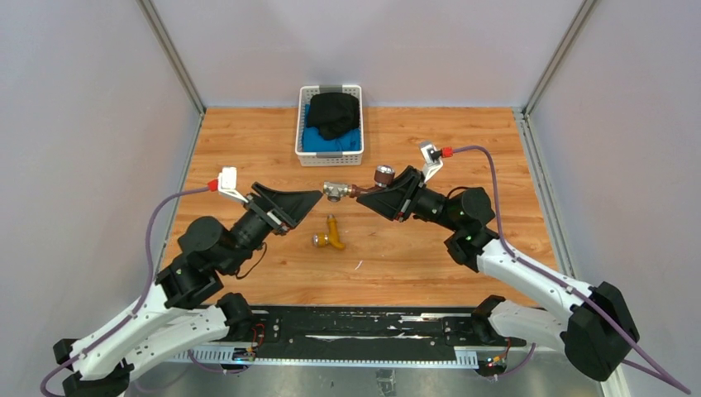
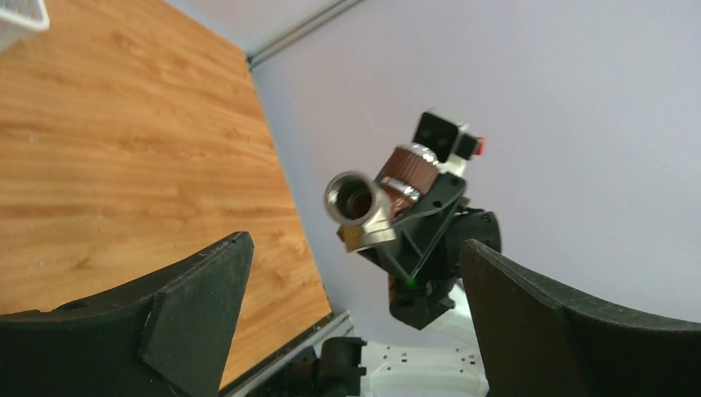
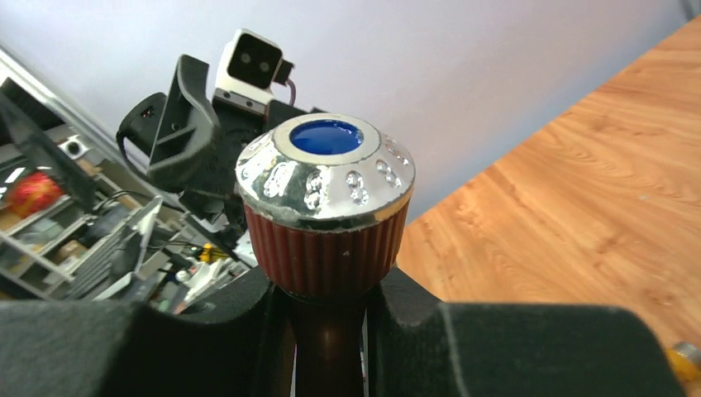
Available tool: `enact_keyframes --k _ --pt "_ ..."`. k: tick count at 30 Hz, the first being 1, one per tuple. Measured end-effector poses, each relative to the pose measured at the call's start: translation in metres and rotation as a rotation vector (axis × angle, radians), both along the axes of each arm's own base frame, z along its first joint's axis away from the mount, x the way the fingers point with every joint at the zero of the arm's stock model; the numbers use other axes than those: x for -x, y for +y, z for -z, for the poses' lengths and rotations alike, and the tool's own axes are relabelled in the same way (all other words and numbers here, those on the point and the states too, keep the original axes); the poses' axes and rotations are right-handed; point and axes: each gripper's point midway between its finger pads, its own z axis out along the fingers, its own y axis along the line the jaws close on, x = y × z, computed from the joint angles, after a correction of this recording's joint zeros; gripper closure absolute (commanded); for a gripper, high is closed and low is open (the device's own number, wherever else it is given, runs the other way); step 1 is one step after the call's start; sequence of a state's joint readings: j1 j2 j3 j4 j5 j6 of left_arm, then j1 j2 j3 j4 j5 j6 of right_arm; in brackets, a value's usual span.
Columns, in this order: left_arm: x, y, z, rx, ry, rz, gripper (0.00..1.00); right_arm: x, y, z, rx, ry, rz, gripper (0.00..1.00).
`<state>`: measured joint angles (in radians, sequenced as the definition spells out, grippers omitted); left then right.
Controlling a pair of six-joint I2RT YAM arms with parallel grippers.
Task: Install the water faucets
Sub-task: Install the water faucet onto the adaptor.
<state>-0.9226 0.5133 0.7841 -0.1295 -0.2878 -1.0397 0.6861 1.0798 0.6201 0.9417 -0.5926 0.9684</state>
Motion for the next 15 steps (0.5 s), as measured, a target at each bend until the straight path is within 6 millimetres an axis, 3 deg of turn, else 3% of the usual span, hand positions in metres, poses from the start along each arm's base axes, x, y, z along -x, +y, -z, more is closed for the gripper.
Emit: enact_keyframes --k 5,15 --pt "-0.008 -0.021 0.03 0.016 0.099 0.031 0.0 -0.007 -0.005 0.005 0.056 -0.048 0.075 1.0" --pt "-0.015 -0.036 0.019 0.111 0.071 0.058 0.0 -0.014 -0.006 0.013 0.091 -0.048 0.114 1.0"
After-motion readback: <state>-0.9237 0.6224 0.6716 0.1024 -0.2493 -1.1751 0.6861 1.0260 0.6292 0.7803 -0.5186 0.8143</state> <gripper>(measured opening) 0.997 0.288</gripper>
